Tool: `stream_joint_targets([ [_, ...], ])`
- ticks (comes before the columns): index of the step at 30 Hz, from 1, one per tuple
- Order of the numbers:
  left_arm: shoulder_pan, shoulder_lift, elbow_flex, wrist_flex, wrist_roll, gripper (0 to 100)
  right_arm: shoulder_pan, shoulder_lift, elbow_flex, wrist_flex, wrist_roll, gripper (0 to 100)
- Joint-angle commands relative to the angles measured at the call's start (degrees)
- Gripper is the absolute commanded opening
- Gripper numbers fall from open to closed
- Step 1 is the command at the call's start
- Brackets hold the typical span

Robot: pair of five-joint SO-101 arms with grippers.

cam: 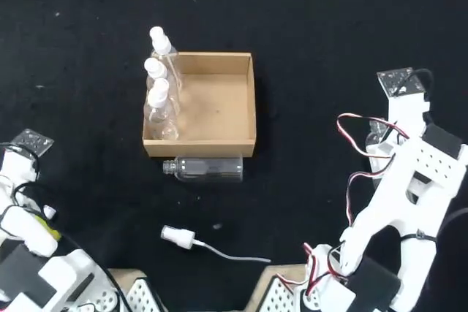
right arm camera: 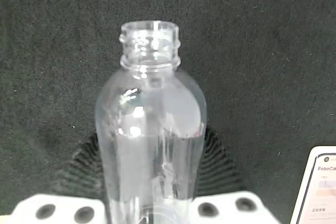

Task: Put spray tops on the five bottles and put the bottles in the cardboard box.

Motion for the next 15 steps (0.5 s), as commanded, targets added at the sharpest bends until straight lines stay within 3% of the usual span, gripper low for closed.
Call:
stream_joint_targets([
  [1, 0.3, -0.1, 0.3, -0.4, -5.7, 22, -0.6, -3.3, -0.7, 0.5, -0.3, 1.1],
  [7, 0.3, -0.1, 3.0, -2.0, -8.0, 21, -0.6, -3.3, -0.7, 0.5, -0.3, 1.1],
  [12, 0.2, -0.7, 6.4, -5.2, -8.4, 3, -0.7, -3.4, -0.8, 0.6, -0.3, 1.1],
  [15, 0.2, -0.8, 7.1, -5.0, -8.4, 4, -1.1, -3.4, -3.1, 1.9, -0.6, 1.1],
])
